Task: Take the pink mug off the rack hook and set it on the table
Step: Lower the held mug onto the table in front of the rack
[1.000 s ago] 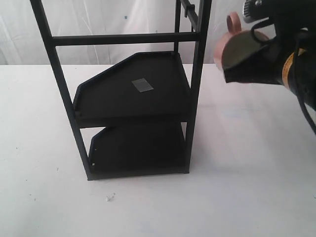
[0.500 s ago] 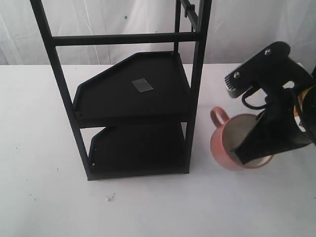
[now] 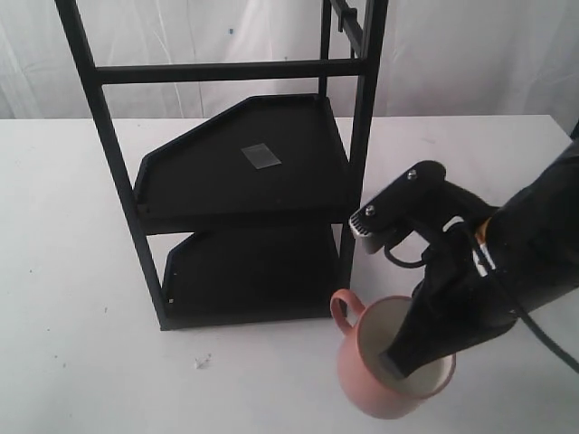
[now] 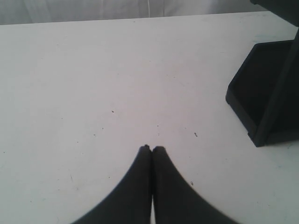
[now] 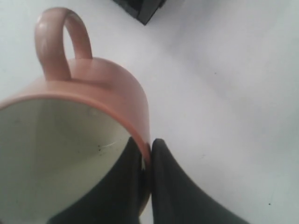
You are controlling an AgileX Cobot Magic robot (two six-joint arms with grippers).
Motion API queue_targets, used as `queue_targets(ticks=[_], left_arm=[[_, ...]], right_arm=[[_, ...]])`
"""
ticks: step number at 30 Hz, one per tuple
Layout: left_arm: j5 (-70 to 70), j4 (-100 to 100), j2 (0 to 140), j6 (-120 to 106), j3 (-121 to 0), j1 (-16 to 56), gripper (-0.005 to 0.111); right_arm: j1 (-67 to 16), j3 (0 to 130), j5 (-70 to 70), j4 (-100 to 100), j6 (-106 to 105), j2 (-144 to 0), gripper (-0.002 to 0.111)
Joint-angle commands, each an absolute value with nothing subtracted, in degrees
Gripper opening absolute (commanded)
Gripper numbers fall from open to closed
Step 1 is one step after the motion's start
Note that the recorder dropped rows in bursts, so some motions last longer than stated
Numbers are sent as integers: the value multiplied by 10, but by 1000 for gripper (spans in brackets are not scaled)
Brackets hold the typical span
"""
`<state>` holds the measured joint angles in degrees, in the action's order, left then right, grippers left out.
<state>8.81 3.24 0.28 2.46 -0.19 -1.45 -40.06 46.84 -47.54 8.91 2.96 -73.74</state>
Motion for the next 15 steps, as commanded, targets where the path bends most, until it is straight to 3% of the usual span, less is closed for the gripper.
queue_targets(ticks=[1, 15], left_arm=[[86, 31, 0, 26, 0, -16, 0], [86, 31, 0, 26, 0, -16, 0]], right_arm=[[-400, 473, -440, 66, 17, -781, 0], [-400, 473, -414, 40, -13, -844, 0]])
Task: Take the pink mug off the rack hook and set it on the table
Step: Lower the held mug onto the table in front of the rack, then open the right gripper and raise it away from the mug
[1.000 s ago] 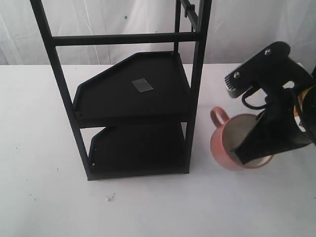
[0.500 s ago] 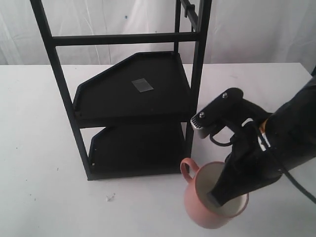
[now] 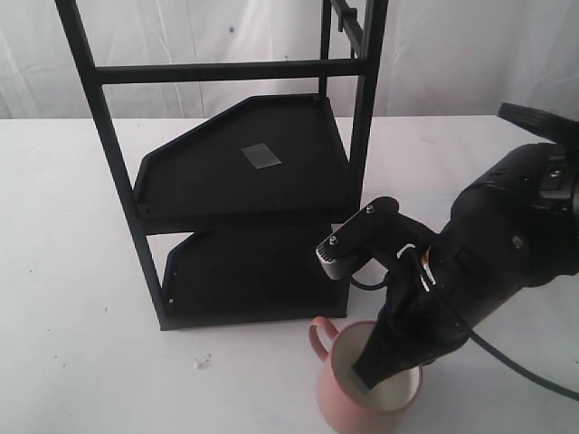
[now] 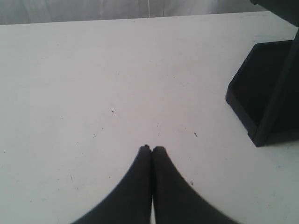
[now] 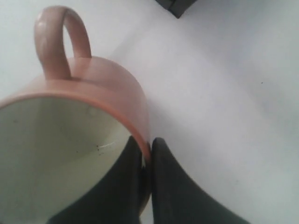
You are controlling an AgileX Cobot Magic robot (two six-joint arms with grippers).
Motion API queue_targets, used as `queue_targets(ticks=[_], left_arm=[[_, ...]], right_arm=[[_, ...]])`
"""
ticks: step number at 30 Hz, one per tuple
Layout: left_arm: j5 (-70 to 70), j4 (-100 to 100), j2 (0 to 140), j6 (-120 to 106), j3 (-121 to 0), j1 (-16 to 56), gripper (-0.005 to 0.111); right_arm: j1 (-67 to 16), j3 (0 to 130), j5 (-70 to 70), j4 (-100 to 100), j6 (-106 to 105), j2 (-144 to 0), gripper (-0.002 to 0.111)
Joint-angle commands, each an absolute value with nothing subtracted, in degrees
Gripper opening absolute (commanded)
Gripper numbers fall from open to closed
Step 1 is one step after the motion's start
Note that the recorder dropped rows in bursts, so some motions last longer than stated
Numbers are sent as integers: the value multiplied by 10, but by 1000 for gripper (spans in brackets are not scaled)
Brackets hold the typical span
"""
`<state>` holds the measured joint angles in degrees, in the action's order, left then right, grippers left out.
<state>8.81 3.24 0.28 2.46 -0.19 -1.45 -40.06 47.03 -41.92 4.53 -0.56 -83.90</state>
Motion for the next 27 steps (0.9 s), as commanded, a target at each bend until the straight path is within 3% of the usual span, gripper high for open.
queue_targets(ticks=[1, 3, 8, 11, 23, 27], left_arm=[[86, 31, 0, 26, 0, -16, 0], [86, 31, 0, 26, 0, -16, 0], [86, 31, 0, 26, 0, -16, 0], [86, 31, 0, 26, 0, -16, 0], [86, 31, 0, 26, 0, -16, 0], [86, 31, 0, 26, 0, -16, 0]], right_arm=[[-400, 473, -414, 37, -13, -844, 0], [-400, 473, -414, 36, -14, -844, 6], [-400, 473, -411, 33, -14, -827, 36], [-400, 473, -411, 30, -13, -805, 43], [-400, 473, -414, -13, -12, -575, 41], [-400, 472, -423, -54, -12, -459, 16]])
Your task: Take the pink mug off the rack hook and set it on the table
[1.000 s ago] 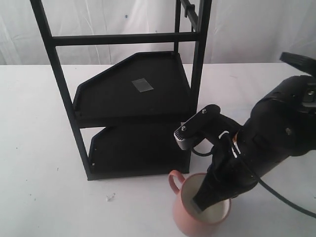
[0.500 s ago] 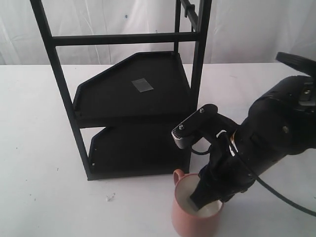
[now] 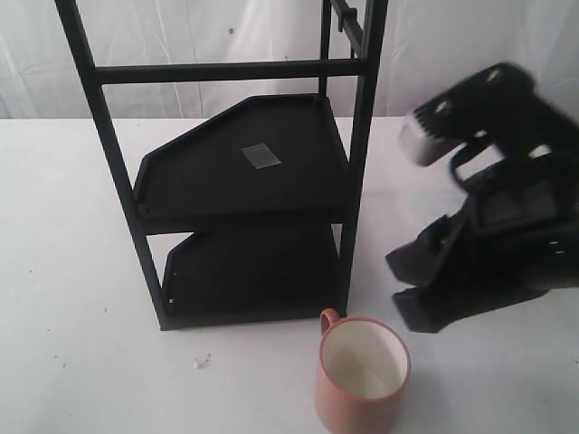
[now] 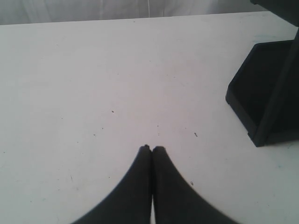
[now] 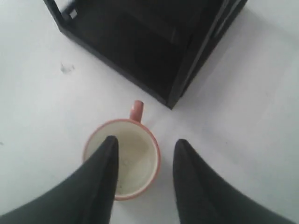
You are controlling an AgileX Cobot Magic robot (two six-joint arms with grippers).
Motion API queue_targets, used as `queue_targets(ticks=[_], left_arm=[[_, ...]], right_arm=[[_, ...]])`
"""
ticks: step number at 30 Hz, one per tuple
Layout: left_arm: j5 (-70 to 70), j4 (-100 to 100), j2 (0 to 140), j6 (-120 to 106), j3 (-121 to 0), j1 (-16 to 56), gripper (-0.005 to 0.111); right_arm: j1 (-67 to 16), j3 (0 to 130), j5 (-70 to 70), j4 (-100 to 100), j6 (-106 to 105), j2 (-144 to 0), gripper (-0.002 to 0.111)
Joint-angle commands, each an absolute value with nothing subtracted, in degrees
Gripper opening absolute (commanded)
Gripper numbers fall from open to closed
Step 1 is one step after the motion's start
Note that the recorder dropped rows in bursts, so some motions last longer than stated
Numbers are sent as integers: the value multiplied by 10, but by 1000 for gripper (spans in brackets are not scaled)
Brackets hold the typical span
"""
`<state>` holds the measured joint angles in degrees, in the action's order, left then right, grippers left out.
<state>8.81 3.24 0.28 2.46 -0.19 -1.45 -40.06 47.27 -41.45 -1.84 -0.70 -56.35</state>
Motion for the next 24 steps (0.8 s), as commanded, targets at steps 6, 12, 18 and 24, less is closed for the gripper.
queue_targets(ticks=[6, 12, 18, 24], left_arm=[[86, 31, 0, 26, 0, -16, 0], [86, 31, 0, 26, 0, -16, 0], [86, 31, 0, 26, 0, -16, 0], [86, 31, 0, 26, 0, -16, 0]], right_arm=[[-400, 472, -423, -57, 6, -296, 0], [-400, 472, -431, -57, 6, -205, 0], [-400, 472, -433, -80, 7, -186, 0], [-400, 472, -433, -79, 4, -185, 0]])
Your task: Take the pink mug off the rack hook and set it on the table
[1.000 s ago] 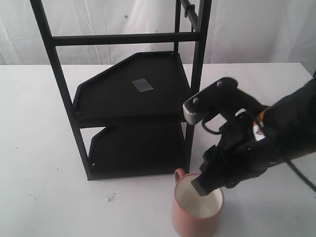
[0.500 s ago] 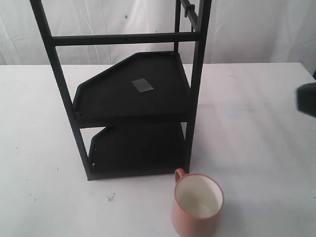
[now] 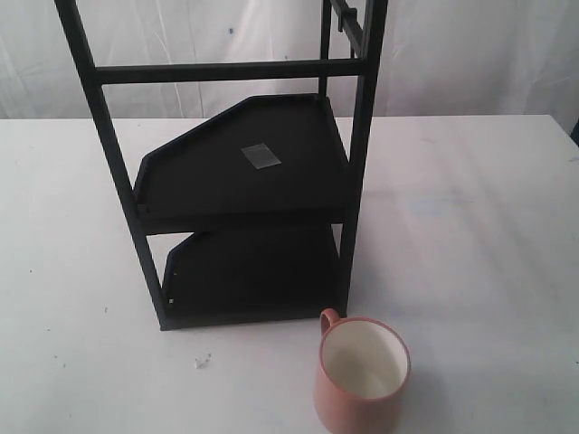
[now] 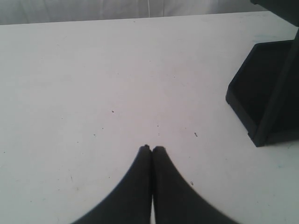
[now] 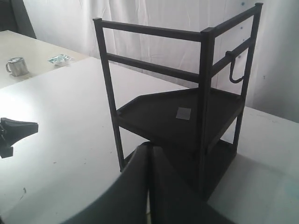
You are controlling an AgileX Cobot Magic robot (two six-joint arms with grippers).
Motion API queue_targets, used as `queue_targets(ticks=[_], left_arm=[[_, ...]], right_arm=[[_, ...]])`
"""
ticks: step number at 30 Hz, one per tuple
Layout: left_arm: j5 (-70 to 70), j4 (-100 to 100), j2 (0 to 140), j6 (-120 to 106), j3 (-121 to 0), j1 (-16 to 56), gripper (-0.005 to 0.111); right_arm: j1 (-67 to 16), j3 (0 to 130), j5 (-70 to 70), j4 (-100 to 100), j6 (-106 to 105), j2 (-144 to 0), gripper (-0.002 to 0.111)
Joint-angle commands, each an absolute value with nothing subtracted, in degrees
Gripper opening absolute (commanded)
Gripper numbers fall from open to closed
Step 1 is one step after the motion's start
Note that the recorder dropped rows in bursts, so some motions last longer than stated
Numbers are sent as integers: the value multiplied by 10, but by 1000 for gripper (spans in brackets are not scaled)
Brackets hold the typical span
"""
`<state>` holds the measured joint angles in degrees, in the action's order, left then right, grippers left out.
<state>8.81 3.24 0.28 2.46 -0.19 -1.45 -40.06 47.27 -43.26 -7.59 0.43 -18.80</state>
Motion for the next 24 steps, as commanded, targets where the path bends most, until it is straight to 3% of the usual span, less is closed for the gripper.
queue_targets(ticks=[1, 6, 13, 20, 24], left_arm=[[86, 31, 0, 26, 0, -16, 0], [86, 31, 0, 26, 0, -16, 0], [86, 31, 0, 26, 0, -16, 0], [86, 31, 0, 26, 0, -16, 0], [86, 31, 0, 26, 0, -16, 0]], right_arm=[[-400, 472, -433, -79, 4, -185, 0], [-400, 436, -371, -86, -81, -185, 0], [-360, 180, -99, -74, -42, -160, 0], [-293, 8, -38, -23, 30, -95, 0], [-258, 0, -60, -17, 29, -57, 0]])
